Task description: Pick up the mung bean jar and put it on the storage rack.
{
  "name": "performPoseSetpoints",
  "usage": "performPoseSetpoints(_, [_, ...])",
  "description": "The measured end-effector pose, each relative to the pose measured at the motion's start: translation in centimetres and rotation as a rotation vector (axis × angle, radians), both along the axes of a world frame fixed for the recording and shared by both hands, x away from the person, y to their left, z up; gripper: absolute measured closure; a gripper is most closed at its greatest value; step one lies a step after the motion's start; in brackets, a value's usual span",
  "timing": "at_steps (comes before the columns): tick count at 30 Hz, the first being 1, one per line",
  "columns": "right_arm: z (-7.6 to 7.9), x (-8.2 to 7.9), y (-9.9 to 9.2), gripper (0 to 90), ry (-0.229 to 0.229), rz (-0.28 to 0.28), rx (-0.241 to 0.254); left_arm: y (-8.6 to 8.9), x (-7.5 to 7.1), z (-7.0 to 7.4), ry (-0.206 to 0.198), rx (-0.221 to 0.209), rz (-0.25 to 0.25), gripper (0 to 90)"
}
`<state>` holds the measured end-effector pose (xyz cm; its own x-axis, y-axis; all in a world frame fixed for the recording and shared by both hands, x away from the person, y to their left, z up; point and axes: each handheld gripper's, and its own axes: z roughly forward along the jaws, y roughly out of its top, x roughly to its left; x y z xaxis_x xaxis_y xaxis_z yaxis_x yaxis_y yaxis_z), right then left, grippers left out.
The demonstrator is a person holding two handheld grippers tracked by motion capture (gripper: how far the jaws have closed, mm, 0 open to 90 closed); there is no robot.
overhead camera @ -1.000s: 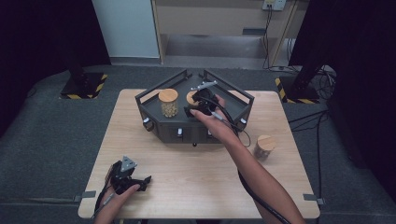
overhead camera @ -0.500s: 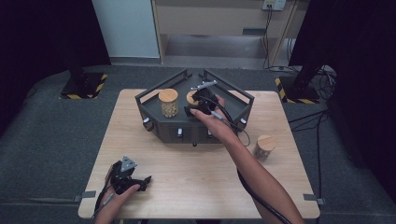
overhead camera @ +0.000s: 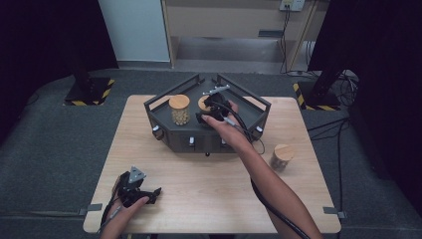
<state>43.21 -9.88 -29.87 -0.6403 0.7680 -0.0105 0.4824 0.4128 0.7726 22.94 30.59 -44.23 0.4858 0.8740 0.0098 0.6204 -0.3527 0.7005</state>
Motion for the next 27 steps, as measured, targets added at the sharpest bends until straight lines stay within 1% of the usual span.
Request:
performPoseSetpoints(8, [-0.33,0.37,0.20,25.4,0.017,-0.001,-0.006,0.02,0.02,0.00,0.000,0.000,-0.001,0.0])
performPoseSetpoints(21, [-0.82,0.69,0.39,25.4,0.029,-0.002,-0.010,0.03,0.03,0.00,0.000,0.000,-0.002,0.0])
performPoseSetpoints(27, [-0.81,0.81,0.31,25.4,0.033,-0.002,-0.008,0.03,0.03,0.00,0.000,0.000,-0.002,0.0])
